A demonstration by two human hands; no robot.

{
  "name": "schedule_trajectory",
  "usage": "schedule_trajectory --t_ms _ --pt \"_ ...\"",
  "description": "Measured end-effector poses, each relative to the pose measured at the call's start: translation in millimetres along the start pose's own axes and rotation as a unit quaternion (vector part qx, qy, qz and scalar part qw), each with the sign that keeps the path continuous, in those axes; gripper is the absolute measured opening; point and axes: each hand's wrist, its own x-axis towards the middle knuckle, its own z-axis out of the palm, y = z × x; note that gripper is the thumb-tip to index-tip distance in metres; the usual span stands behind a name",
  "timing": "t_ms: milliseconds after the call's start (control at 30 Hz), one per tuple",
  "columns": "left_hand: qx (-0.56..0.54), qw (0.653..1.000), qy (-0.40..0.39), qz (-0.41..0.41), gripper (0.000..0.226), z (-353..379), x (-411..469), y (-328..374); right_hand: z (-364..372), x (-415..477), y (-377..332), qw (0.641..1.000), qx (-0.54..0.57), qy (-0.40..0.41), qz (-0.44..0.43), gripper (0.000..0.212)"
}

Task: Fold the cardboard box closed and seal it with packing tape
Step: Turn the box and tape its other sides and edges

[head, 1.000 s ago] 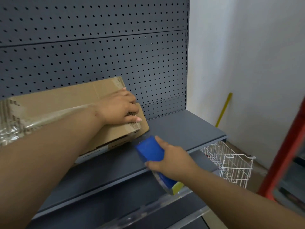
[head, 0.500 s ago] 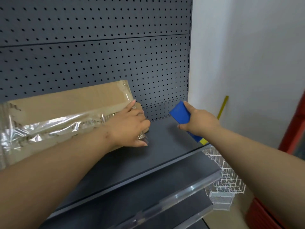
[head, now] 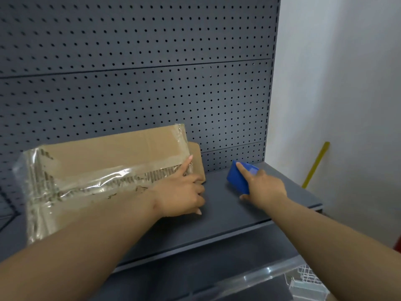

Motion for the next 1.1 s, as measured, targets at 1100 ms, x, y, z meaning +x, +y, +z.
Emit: schedule_trajectory --t_ms 1100 --pt "0.049 0.994 -0.095 -0.004 0.023 18 -8 55 -21 59 -36 0.961 -0.134 -0.243 -0.018 0.067"
